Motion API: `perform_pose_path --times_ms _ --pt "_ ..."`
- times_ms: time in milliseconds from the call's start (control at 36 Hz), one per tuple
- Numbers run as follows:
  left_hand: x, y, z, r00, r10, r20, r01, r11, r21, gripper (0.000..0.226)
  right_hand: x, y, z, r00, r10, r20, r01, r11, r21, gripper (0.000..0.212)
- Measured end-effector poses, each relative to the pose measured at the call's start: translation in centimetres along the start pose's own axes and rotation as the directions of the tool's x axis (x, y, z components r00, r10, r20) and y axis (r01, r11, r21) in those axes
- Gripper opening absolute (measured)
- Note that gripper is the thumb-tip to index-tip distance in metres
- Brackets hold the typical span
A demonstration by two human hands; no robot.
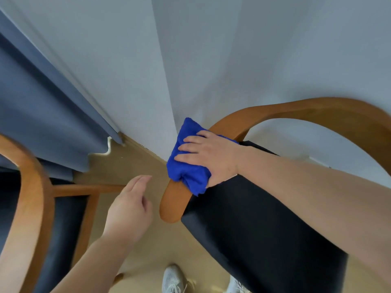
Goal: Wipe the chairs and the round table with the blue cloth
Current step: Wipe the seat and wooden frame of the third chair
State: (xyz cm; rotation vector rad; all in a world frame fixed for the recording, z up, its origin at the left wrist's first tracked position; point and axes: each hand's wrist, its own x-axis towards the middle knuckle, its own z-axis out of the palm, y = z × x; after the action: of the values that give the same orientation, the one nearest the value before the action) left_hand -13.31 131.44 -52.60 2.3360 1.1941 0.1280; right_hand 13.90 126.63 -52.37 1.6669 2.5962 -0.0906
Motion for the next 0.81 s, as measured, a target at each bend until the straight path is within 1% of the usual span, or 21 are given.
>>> perform_pose_path --times_ms 139,250,333,417,472,500,611,722,806 --pt "0.8 1.5 0.2 1.000 0.031 0.001 -0.031 0.999 0.017 0.049 -1.0 2.5 -0.6 0.998 0.063 -0.009 -0.062 0.998 0.024 0.092" --pt "1.5 3.0 0.3 0.999 0.052 -0.006 -0.052 0.998 0.017 0.048 -1.7 4.4 -0.9 0.989 0.147 0.034 -0.148 0.989 0.020 0.092" --pt "2.0 4.0 0.4 0.997 0.082 0.000 -0.082 0.997 0.011 0.047 -2.4 6.3 -1.4 0.971 0.195 0.136 -0.203 0.978 0.049 0.107" --pt "2.4 5.1 0.7 0.994 0.106 0.012 -0.106 0.994 0.007 0.047 -2.9 8.1 -2.2 0.917 0.234 0.322 -0.266 0.962 0.058 0.131" --pt "2.7 5.8 1.0 0.994 0.110 0.008 -0.110 0.994 0.009 0.046 -3.3 8.9 -2.5 0.890 0.251 0.380 -0.283 0.959 0.030 0.137" --pt "2.9 6.2 1.1 0.993 0.115 0.005 -0.115 0.993 0.013 0.046 -3.7 9.3 -2.5 0.886 0.265 0.379 -0.295 0.955 0.023 0.136" --pt "3.6 7.7 1.6 0.989 0.146 0.021 -0.146 0.989 0.013 0.043 -5.7 10.9 -2.0 0.885 0.360 0.294 -0.374 0.927 -0.009 0.124" --pt "3.9 9.4 2.1 0.986 0.165 0.011 -0.164 0.986 -0.017 0.043 -7.4 12.3 -1.7 0.846 0.475 0.243 -0.485 0.874 -0.023 0.122" --pt "4.1 10.5 2.6 0.985 0.173 0.014 -0.173 0.985 -0.031 0.043 -8.7 13.1 -1.7 0.796 0.560 0.230 -0.569 0.822 -0.031 0.117"
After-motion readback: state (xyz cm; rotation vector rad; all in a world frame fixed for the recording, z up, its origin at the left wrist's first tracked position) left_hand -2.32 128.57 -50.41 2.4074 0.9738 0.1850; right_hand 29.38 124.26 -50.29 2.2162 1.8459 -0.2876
